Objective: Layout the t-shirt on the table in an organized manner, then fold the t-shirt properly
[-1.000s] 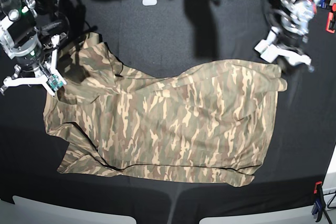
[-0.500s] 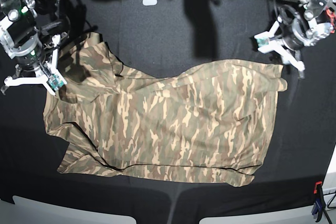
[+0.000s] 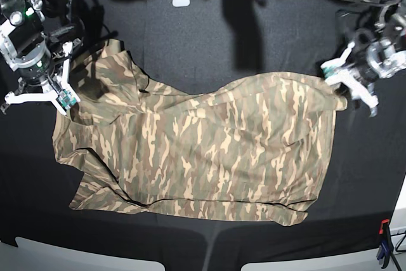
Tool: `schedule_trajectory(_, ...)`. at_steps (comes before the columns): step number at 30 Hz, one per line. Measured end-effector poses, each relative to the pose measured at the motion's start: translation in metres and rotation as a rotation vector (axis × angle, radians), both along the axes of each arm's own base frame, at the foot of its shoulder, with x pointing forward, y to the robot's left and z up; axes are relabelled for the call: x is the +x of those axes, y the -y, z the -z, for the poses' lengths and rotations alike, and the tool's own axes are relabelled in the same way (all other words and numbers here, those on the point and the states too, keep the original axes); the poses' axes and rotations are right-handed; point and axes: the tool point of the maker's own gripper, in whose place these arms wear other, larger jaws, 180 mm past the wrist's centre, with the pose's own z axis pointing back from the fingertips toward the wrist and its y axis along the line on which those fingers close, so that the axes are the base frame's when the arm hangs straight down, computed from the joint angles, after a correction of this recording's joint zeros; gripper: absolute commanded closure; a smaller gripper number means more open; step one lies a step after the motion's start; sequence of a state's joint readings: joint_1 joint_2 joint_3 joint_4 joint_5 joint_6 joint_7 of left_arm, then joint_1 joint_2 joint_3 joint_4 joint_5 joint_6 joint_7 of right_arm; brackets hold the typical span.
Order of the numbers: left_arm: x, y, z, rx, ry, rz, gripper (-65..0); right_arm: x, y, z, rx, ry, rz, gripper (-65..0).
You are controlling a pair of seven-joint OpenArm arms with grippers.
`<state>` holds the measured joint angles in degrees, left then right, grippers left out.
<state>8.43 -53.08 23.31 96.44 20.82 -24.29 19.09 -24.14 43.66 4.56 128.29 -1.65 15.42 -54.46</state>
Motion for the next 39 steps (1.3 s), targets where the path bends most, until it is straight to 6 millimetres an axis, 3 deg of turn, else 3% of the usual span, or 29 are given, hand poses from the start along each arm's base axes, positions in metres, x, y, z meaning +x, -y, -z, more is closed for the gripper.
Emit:
schedule_trajectory(15,0.000,0.017,-0.001,-0.084,0.001,0.009,-17.7,0.000,0.000,0.000,0.000,0.000,0.000,0.0)
schedule_trajectory(21,-0.001,0.032,0.003,-0.140,-0.007,-0.009,-17.7,0.000,0.000,0.000,0.000,0.000,0.000,0.0)
schedule_trajectory(25,-0.001,0.029,0.005,-0.136,-0.013,-0.019,-17.7,0.000,0.000,0.000,0.000,0.000,0.000,0.0)
schedule_trajectory(30,-0.004,0.013,0.031,-0.145,-0.054,-0.087,-17.7,0.000,0.000,0.000,0.000,0.000,0.000,0.0)
schedule_trajectory(33,0.008,0.011,0.039,-0.163,-0.046,-0.138,-17.7,0.000,0.000,0.000,0.000,0.000,0.000,0.0)
schedule_trajectory(38,0.023,0.016,0.029,-0.218,-0.027,-0.170,-17.3,0.000,0.000,0.000,0.000,0.000,0.000,0.0)
schedule_trajectory(39,0.027,0.016,0.026,-0.218,-0.018,-0.169,-14.3,0.000,0.000,0.000,0.000,0.000,0.000,0.0)
